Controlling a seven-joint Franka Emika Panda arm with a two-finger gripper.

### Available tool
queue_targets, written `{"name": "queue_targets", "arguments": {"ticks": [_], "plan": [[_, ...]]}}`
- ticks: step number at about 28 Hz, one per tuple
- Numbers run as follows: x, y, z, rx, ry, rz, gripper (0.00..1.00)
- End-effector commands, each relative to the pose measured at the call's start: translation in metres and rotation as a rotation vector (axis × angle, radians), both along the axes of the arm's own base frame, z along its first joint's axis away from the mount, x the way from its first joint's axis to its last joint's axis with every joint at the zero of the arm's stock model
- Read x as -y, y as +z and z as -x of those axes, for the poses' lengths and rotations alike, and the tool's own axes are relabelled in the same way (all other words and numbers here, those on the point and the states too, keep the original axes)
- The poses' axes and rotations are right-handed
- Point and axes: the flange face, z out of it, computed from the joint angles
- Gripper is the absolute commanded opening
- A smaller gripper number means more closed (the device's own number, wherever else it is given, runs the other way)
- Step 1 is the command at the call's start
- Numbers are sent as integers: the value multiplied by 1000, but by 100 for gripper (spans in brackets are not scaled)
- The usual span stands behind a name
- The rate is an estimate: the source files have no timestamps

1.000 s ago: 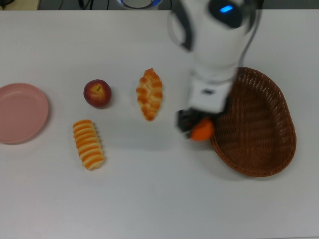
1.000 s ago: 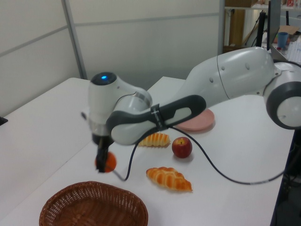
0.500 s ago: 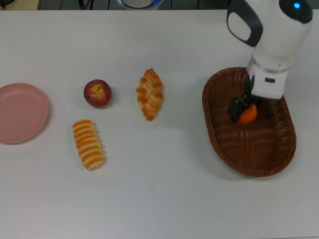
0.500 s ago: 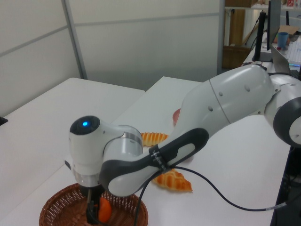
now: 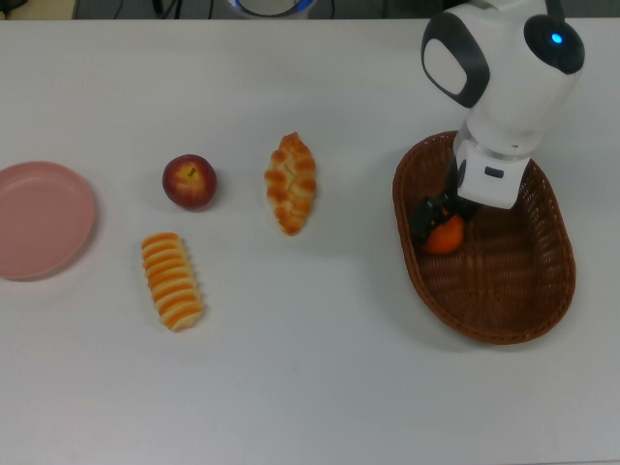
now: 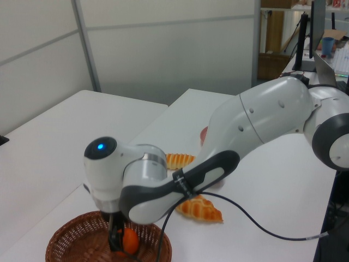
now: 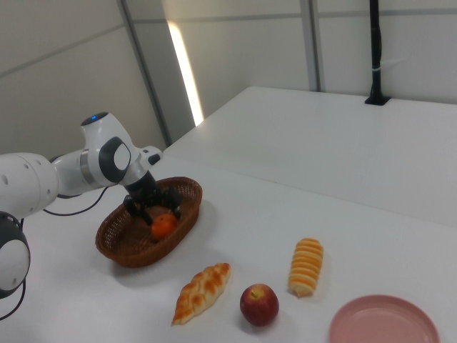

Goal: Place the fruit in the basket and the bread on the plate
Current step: 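Lower the orange into the basket and open the gripper, then move the gripper to the striped bread roll and grasp it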

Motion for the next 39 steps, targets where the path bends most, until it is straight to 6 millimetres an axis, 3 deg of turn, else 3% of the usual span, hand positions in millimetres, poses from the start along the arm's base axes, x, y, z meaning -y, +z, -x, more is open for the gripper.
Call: {"name": "queue_targets", "arguments": {"ticks": [1,7,8,9,12,13,16,19,24,29,35,39], "plan": [[33,53,-7,46,-94,-19,100],[86,100,-21,76,-226,-110,100],[97,105,-24,83,-243,-112,100],[121,110,-30,84,-282,-114,100],[162,107,-38,59,-342,-98,100],[194,104,-45,52,-388,-91,100],[235,97,-53,46,-429,-79,100],[279,72,-62,17,-447,-54,100],[314,20,-73,-33,-423,-10,100],[340,-11,-79,-26,-423,38,100],[369,-29,-84,5,-434,52,100],[376,-40,-86,16,-397,111,99]]}}
